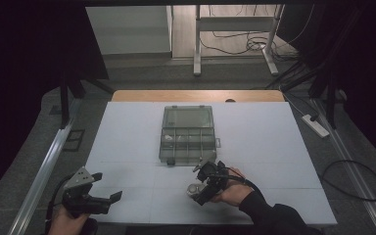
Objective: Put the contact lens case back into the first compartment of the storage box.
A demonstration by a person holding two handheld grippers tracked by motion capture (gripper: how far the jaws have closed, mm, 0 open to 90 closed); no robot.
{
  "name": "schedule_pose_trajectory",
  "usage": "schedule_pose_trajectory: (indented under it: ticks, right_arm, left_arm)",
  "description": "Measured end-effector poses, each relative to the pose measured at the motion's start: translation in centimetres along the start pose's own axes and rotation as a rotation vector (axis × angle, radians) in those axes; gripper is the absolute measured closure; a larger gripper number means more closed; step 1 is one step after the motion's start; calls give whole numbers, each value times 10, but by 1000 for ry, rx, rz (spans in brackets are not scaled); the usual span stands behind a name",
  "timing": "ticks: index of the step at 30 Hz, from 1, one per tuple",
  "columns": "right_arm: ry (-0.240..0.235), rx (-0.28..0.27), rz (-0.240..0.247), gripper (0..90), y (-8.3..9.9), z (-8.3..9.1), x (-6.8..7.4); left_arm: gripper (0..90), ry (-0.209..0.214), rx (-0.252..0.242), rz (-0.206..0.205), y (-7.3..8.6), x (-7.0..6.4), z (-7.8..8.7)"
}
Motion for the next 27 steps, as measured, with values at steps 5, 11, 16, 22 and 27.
schedule_pose_trajectory:
  ticks: [5,11,16,22,27]
  right_arm:
    - [-8,42,31,0,1,-12,3]
    - [-16,68,64,0,4,-20,3]
    - [-3,88,120,21,6,-25,2]
    - [-19,53,170,211,4,-19,2]
    - [-54,32,240,409,3,-15,5]
  left_arm:
    - [21,1,-1,1,0,0,0]
    - [21,2,-2,2,0,0,0]
    - [21,2,-2,2,0,0,0]
    - [21,1,-1,2,0,0,0]
    - [22,0,-1,2,0,0,0]
Point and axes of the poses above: each handheld gripper's, and its own axes: z roughly backward along the jaws, y roughly out of its underside, x roughly to its left, the point moved 9 cm from there along -z, roughly forward along the jaws, and after that the axes turned 5 degrees about z, right-handed, at the moved point
